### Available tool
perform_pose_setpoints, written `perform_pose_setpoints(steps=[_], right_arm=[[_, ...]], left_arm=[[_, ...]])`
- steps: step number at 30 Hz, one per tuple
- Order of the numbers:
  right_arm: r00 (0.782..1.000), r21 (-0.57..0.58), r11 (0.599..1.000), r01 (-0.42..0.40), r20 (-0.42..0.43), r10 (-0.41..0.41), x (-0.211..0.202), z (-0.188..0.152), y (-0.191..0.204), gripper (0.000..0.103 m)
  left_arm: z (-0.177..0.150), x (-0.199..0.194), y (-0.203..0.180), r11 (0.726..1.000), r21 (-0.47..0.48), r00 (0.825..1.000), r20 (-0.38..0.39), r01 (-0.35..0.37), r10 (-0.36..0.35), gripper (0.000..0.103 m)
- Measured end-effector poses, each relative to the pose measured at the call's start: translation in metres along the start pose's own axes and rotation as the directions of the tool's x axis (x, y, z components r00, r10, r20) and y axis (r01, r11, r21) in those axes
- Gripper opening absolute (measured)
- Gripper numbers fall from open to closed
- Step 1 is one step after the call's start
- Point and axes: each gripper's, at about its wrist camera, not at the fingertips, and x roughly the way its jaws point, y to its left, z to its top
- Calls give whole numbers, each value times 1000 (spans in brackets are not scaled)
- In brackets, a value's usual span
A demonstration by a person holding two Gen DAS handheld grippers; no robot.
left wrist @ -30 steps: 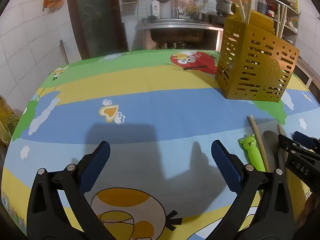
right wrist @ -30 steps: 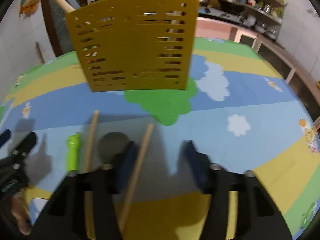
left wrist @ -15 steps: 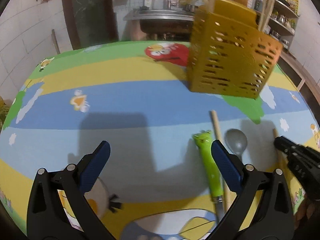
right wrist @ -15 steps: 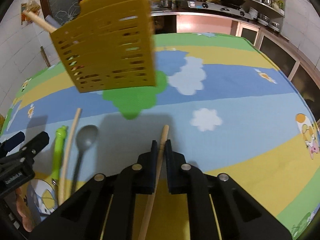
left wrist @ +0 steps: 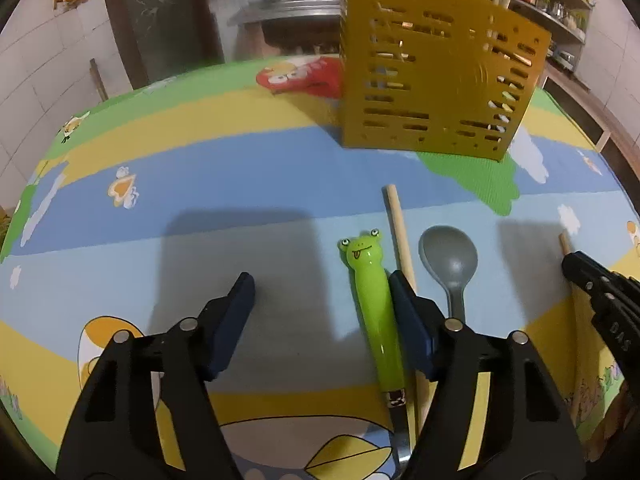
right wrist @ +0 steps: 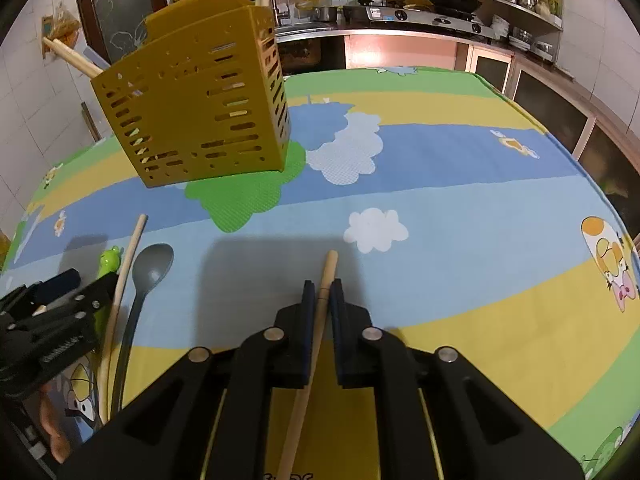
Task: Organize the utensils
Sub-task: 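Close the left tool on the green frog-handled fork while the right tool holds its chopstick, then lift the fork and chopstick with both tools and carry them above the holder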
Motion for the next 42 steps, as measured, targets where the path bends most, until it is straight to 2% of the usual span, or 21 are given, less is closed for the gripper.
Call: perform_pose_setpoints(steps=[5, 15, 27, 35, 39, 42], right_arm=[[1000, 1, 1000, 0, 10, 0, 0, -2, -1, 9], [999, 35, 999, 34, -20, -33, 0, 1, 1, 9], [999, 93, 995, 47, -6, -47, 1, 3, -2, 7], [993, 78, 996, 34, 111, -42, -26, 6, 3, 6], [982, 76, 997, 25, 185, -39, -45, 6, 5, 6], [969, 70, 997, 21, 244, -38, -60, 6, 7, 6]], left_arm=[[1, -1, -1, 1000, -10, 1000, -11, 4, -4, 62], [12, 1, -17, 999, 31, 998, -55, 39, -37, 20], [14, -5, -13, 997, 30, 997, -45, 69, -68, 14], [15, -39, 0, 997, 21, 994, 87, 68, -70, 14], [15, -61, 3, 997, 32, 985, 160, 65, -69, 14], [13, -80, 5, 997, 44, 971, 226, 68, -77, 14]])
